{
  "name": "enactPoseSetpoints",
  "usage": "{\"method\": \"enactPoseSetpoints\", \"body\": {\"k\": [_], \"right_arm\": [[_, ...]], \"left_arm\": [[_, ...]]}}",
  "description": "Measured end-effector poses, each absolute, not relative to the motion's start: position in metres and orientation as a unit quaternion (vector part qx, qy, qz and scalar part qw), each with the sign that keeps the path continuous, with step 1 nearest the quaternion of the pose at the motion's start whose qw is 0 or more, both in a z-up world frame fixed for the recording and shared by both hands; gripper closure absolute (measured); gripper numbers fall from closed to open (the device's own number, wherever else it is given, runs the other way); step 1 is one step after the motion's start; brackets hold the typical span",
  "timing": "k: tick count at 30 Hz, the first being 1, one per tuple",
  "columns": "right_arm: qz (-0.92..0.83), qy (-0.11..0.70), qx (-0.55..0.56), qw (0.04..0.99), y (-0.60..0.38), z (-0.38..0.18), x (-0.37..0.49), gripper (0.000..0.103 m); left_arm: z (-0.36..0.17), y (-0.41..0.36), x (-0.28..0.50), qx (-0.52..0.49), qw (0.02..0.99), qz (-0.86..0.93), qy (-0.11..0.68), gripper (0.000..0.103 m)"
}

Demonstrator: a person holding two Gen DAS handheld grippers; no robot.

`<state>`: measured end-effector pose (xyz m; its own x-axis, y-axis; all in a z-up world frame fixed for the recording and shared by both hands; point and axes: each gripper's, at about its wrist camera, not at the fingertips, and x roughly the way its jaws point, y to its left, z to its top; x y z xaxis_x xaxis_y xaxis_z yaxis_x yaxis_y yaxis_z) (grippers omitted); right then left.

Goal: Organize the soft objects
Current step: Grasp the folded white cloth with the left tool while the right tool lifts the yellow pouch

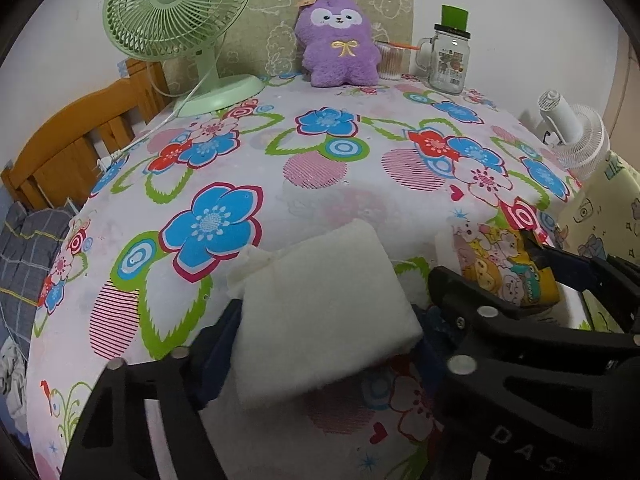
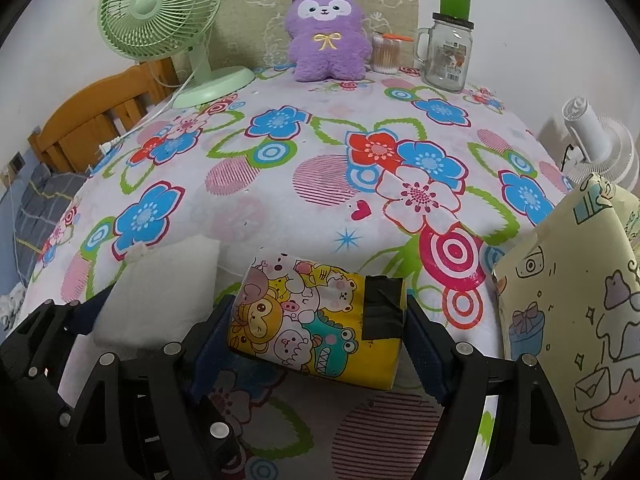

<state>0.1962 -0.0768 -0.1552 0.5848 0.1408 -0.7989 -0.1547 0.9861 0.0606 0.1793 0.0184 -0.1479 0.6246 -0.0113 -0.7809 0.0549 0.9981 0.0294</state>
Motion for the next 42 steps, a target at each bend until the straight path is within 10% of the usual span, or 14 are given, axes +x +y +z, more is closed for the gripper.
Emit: {"method": "enactPoseSetpoints", "body": {"k": [11,42], "right_arm": [[0.086,0.434,-0.009,0.896,-0.076,-0.144,0.181,0.022],[0.085,0.365,-0.001,0.927,-0.097,-0.088,0.117,0.022]], "left_arm": [[-0.140,0.018,0.166,-0.002,0.903,-0.046,0.427,0.063],[-0.087,0.001,0.109,0.002,0.930,-0.052,0.364,0.063]]}}
